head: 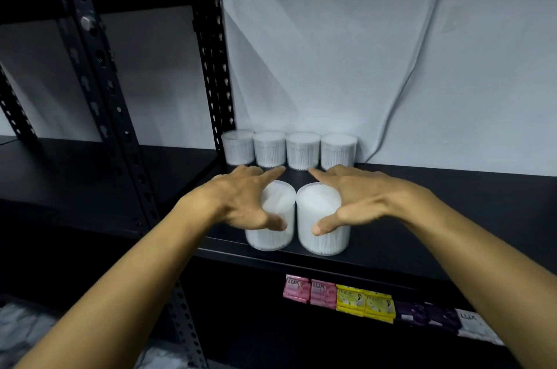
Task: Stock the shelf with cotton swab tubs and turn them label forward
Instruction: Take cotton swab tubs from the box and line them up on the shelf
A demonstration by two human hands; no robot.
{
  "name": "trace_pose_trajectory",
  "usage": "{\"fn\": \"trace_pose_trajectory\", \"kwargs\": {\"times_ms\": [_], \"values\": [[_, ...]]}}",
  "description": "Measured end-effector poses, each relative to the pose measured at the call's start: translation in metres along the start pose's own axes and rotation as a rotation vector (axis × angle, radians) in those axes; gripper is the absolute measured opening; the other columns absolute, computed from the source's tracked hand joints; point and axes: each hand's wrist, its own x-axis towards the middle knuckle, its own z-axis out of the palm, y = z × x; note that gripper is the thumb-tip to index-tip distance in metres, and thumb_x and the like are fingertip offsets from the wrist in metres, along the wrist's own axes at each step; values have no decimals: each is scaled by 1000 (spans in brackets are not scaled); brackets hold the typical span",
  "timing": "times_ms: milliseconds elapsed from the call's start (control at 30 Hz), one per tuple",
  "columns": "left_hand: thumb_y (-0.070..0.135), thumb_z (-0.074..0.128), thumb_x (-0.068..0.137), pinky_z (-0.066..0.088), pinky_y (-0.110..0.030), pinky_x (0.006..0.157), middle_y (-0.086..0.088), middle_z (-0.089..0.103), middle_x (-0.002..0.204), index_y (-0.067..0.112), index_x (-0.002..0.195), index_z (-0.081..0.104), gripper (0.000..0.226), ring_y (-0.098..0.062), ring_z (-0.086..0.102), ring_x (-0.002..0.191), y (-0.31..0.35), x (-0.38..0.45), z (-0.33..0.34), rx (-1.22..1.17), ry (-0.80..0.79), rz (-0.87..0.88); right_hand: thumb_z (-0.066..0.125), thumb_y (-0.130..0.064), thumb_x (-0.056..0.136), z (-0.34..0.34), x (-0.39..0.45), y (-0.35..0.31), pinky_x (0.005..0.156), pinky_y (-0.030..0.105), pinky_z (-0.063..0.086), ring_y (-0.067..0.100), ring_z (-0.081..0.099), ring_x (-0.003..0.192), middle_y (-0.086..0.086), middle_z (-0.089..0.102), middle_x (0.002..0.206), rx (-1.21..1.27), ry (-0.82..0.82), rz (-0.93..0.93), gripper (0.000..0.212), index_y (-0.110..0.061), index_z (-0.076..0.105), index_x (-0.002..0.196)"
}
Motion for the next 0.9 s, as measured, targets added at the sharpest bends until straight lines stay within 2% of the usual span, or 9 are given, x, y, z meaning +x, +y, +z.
{"fn": "trace_pose_trajectory", "kwargs": {"times_ms": [67, 133, 267, 333, 400, 467, 567, 767, 900], "values": [[74, 57, 74, 34, -42, 106, 5, 24, 156, 38, 151, 9, 98, -16, 22, 142, 2, -13, 13, -29, 242, 23, 59, -77, 64, 8, -15, 0, 112, 44, 25, 14, 12, 144, -12, 7, 157, 22, 130, -28, 111, -40, -3, 149], [69, 57, 78, 44, -36, 94, 9, 36, 148, 35, 147, 27, 82, -12, 33, 133, 5, -26, 30, -44, 493, 55, 62, -74, 65, 22, -31, -1, 111, 42, 26, 7, 8, 143, -18, 5, 155, 89, 291, -67, 105, -45, 5, 148], [46, 73, 76, 50, -32, 76, 3, 52, 132, 23, 132, 52, 64, -18, 51, 119, 10, -36, 64, 6, 677, 84, 64, -59, 76, 56, -43, -1, 109, 34, 31, -1, 7, 140, -20, 12, 152, 133, 495, -123, 85, -39, 22, 146], [35, 79, 71, 52, -31, 75, 1, 58, 124, 19, 125, 58, 60, -21, 56, 112, 11, -34, 73, 26, 719, 82, 64, -52, 81, 71, -39, -3, 106, 29, 31, 1, 8, 140, -17, 18, 152, 121, 554, -120, 77, -33, 28, 146], [29, 80, 70, 53, -30, 70, 1, 61, 119, 17, 119, 61, 54, -22, 59, 108, 12, -32, 79, 20, 743, 75, 66, -46, 81, 81, -33, -3, 102, 26, 32, 7, 23, 138, -10, 35, 146, 94, 635, -118, 68, -26, 40, 142], [26, 79, 72, 54, -31, 59, 1, 62, 118, 17, 118, 63, 49, -22, 60, 107, 12, -30, 83, -3, 749, 69, 66, -41, 79, 88, -27, -4, 99, 27, 36, 13, 40, 127, -5, 52, 133, 64, 724, -118, 58, -20, 54, 131], [23, 78, 76, 53, -32, 47, 0, 62, 120, 17, 119, 62, 46, -20, 53, 113, 12, -27, 89, -54, 755, 71, 69, -37, 75, 94, -21, -5, 94, 25, 36, 15, 46, 117, -2, 59, 124, 56, 788, -109, 53, -16, 61, 123], [17, 73, 82, 59, -40, 54, -4, 58, 129, 13, 125, 59, 46, -22, 47, 124, 8, -13, 100, -149, 760, 82, 81, -28, 70, 100, -10, -5, 84, 22, 36, 14, 45, 115, -1, 61, 122, 54, 831, -82, 54, -15, 64, 120], [18, 70, 84, 59, -43, 62, -5, 56, 131, 11, 127, 57, 45, -25, 47, 125, 4, 5, 101, -168, 778, 115, 81, -25, 69, 99, 2, -1, 79, 27, 48, 13, 42, 116, -1, 61, 122, 79, 839, -54, 54, -15, 64, 119]]}}
